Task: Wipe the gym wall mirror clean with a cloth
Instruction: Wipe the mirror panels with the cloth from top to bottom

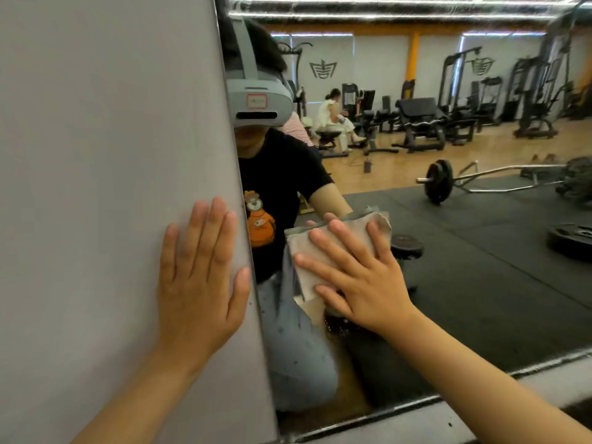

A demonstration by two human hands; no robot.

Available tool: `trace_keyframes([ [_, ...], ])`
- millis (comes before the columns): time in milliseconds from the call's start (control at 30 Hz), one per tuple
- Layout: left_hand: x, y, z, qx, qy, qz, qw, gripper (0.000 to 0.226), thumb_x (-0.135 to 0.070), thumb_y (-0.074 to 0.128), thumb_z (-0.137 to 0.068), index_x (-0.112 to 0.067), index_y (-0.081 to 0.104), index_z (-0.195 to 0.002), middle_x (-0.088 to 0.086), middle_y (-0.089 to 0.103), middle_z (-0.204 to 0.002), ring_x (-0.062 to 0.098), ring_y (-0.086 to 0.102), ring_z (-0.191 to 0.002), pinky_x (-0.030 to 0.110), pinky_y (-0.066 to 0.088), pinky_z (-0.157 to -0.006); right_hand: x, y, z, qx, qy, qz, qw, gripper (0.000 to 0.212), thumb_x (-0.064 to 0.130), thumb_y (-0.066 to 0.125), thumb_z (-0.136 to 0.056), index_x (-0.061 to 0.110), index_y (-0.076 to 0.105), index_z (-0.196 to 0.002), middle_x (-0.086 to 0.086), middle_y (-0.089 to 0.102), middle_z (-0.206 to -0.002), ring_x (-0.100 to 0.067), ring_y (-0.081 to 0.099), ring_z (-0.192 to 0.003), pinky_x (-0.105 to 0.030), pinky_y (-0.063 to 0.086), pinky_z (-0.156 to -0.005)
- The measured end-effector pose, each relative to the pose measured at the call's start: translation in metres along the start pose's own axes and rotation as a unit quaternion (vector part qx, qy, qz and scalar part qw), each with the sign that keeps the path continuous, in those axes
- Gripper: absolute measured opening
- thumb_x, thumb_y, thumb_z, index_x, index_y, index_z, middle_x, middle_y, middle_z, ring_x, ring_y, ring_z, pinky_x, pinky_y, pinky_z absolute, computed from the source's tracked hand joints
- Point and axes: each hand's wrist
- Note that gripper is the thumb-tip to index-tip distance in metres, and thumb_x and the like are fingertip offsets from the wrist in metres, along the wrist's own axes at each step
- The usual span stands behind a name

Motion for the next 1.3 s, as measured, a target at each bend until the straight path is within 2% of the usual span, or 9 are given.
trace_keyframes([
  [267,-0.008,0.024,0.006,-0.010,-0.030,-0.045,0.998,0.063,-0.031,0.023,-0.102,-0.008,0.007,-0.158,0.002,-0.006,-0.166,0.020,-0.004,-0.153,0.044,-0.005,-0.123,-0.118,-0.015,0.062,-0.011,0.174,0.015,0.985,0.059,0.044,0.026,-0.104,0.032,0.009,-0.159,0.005,-0.007,-0.167,-0.024,-0.004,-0.153,-0.053,-0.003,-0.121],
  [400,-0.014,0.023,0.007,-0.021,-0.025,-0.044,0.999,0.063,-0.029,0.025,-0.100,-0.009,0.009,-0.158,0.000,-0.007,-0.166,0.019,-0.005,-0.153,0.043,-0.005,-0.123,-0.089,-0.011,0.050,-0.059,0.351,-0.029,0.934,0.058,0.035,0.027,-0.104,0.017,0.014,-0.157,-0.023,0.012,-0.162,-0.038,0.004,-0.151,-0.063,0.002,-0.118],
  [467,-0.016,0.024,0.009,-0.023,-0.022,-0.041,0.999,0.064,-0.027,0.027,-0.099,-0.009,0.010,-0.158,-0.002,-0.007,-0.166,0.018,-0.004,-0.153,0.043,-0.005,-0.123,-0.060,-0.005,0.040,-0.069,0.364,-0.043,0.928,0.060,0.036,0.025,-0.105,0.016,0.008,-0.158,-0.027,0.015,-0.160,-0.038,0.005,-0.150,-0.062,0.000,-0.119],
  [600,-0.015,0.025,0.010,-0.032,-0.024,-0.037,0.998,0.061,-0.026,0.027,-0.100,-0.007,0.015,-0.157,0.005,0.000,-0.166,0.019,-0.002,-0.153,0.042,-0.003,-0.124,0.001,0.000,0.026,-0.041,0.273,-0.070,0.959,0.060,0.042,0.026,-0.104,0.029,0.002,-0.158,0.000,-0.013,-0.165,-0.027,-0.007,-0.152,-0.060,-0.002,-0.119],
  [733,-0.014,0.018,0.020,-0.020,-0.041,0.020,0.999,0.058,-0.023,0.030,-0.099,-0.001,0.027,-0.152,0.022,0.027,-0.157,0.016,0.000,-0.153,0.040,-0.002,-0.124,0.063,0.007,0.007,-0.006,0.141,-0.088,0.986,0.055,0.044,0.030,-0.104,0.032,0.013,-0.154,0.004,-0.015,-0.165,-0.022,-0.007,-0.153,-0.057,-0.003,-0.120],
  [900,-0.009,0.018,0.071,0.036,-0.014,0.013,0.999,0.066,-0.027,0.030,-0.098,-0.015,0.007,-0.159,-0.006,-0.007,-0.166,0.014,-0.004,-0.153,0.038,-0.005,-0.124,0.077,0.013,0.006,-0.018,0.079,-0.074,0.994,0.055,0.044,0.029,-0.104,0.032,0.010,-0.155,0.002,-0.013,-0.166,-0.021,-0.009,-0.153,-0.053,-0.006,-0.121],
  [1000,-0.007,0.027,0.083,0.049,0.019,-0.004,0.999,0.063,-0.032,0.024,-0.102,-0.017,0.002,-0.159,-0.006,-0.010,-0.166,0.015,-0.006,-0.153,0.039,-0.006,-0.123,0.086,0.020,0.030,0.006,-0.004,-0.067,0.998,0.055,0.041,0.029,-0.105,0.030,0.011,-0.155,-0.001,-0.006,-0.166,-0.020,-0.011,-0.152,-0.051,-0.008,-0.121],
  [1133,-0.006,0.036,0.088,0.030,0.035,-0.047,0.998,0.062,-0.036,0.020,-0.104,-0.015,0.002,-0.159,-0.003,-0.010,-0.166,0.017,-0.007,-0.153,0.041,-0.005,-0.124,0.107,0.038,0.091,0.059,-0.108,-0.028,0.992,0.063,0.038,0.033,-0.102,0.027,0.005,-0.157,-0.002,-0.019,-0.164,-0.020,-0.014,-0.152,-0.050,-0.012,-0.122],
  [1300,-0.005,0.039,0.090,0.023,0.045,-0.060,0.997,0.063,-0.036,0.021,-0.103,-0.015,0.000,-0.159,-0.001,-0.012,-0.166,0.018,-0.008,-0.153,0.041,-0.006,-0.123,0.089,0.042,0.131,0.080,-0.150,-0.039,0.985,0.069,0.031,0.038,-0.098,0.025,0.005,-0.159,0.003,-0.010,-0.166,-0.014,-0.006,-0.153,-0.043,-0.009,-0.123],
])
Point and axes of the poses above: each hand's wrist, its own z-axis away from the middle knuckle, its own y-axis out of the palm, x = y × z
